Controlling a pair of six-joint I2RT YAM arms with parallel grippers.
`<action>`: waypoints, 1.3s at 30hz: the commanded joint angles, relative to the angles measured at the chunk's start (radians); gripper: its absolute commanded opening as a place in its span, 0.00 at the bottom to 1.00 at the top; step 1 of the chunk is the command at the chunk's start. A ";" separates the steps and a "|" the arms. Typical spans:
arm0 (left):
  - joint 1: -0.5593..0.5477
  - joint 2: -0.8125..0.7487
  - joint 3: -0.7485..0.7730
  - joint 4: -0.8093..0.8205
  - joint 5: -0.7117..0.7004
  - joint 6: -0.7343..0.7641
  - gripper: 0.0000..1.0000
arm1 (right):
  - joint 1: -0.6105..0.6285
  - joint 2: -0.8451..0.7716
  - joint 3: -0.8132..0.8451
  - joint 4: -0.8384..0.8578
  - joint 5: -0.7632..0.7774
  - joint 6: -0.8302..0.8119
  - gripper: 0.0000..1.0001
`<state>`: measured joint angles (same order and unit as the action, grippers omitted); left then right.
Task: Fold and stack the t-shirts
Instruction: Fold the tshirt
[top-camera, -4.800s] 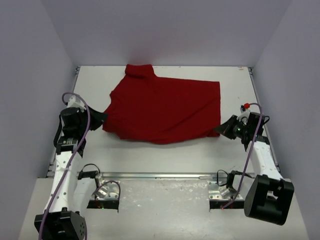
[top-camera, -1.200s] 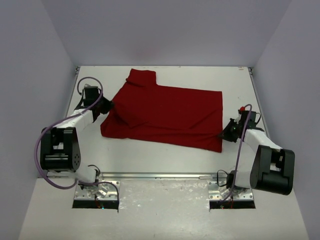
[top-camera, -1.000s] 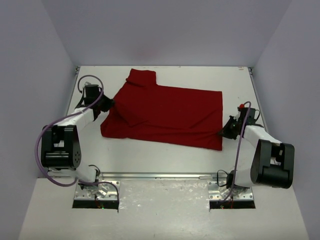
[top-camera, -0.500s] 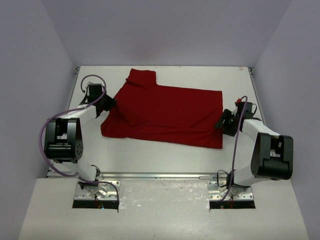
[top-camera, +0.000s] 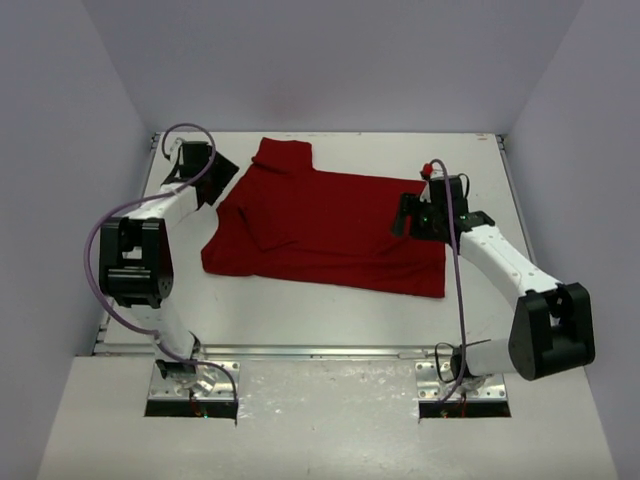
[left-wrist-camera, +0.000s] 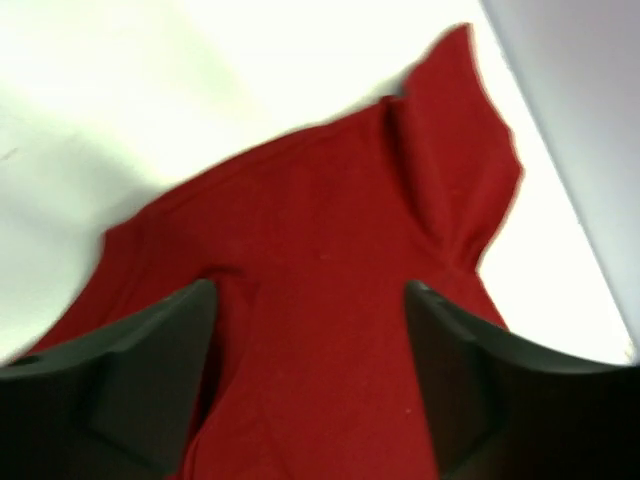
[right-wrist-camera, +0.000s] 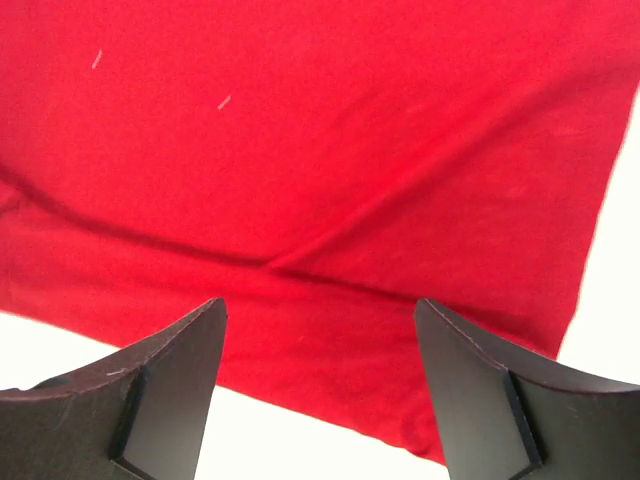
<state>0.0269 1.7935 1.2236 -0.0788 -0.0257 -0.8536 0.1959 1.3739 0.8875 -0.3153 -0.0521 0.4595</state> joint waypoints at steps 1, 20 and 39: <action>-0.076 -0.130 -0.004 -0.195 -0.242 0.001 0.78 | 0.101 0.014 -0.003 0.088 -0.061 -0.059 0.75; -0.093 -0.661 -0.587 -0.397 -0.344 -0.147 0.77 | 0.570 0.743 0.678 0.232 -0.129 -0.329 0.68; -0.079 -0.554 -0.723 -0.156 -0.316 -0.070 0.64 | 0.677 1.010 0.987 0.105 -0.012 -0.363 0.50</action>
<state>-0.0669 1.2430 0.5133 -0.3023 -0.3275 -0.9398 0.8604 2.3894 1.8465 -0.2375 -0.1066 0.1013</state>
